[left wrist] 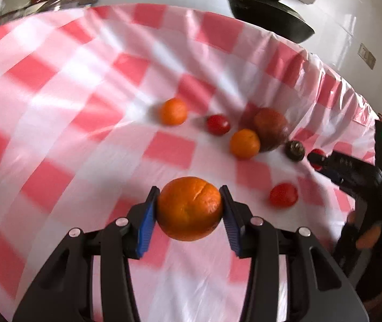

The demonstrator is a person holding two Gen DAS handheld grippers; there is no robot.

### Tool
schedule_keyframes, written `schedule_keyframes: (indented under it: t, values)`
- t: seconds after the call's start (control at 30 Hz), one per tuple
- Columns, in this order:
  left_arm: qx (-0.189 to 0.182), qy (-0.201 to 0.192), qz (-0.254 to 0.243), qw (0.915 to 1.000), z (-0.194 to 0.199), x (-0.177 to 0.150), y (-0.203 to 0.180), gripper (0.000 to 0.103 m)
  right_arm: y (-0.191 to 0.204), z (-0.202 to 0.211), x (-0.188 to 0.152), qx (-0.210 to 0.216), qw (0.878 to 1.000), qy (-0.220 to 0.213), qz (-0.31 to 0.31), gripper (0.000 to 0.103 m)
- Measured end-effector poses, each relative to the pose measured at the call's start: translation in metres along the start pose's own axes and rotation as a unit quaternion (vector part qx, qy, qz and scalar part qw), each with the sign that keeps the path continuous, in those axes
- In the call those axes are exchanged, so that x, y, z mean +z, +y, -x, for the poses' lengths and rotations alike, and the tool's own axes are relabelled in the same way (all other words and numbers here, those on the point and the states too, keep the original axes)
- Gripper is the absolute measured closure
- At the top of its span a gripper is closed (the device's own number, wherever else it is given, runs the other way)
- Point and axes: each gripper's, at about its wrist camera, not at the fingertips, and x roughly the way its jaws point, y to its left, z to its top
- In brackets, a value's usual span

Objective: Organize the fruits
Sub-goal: 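Grasp a large orange with the left tool while the right tool grasps a red tomato, then carry the orange and tomato in both tools over the white bin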

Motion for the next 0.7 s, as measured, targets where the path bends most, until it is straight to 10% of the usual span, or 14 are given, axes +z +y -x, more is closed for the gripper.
schedule_keyframes:
  t: [0.7]
  values:
    - [0.060,0.007,-0.002,0.9982,0.118,-0.066,0.031,0.058,0.079,0.119,-0.107,0.076,0.996,0.005,0.041,0.068]
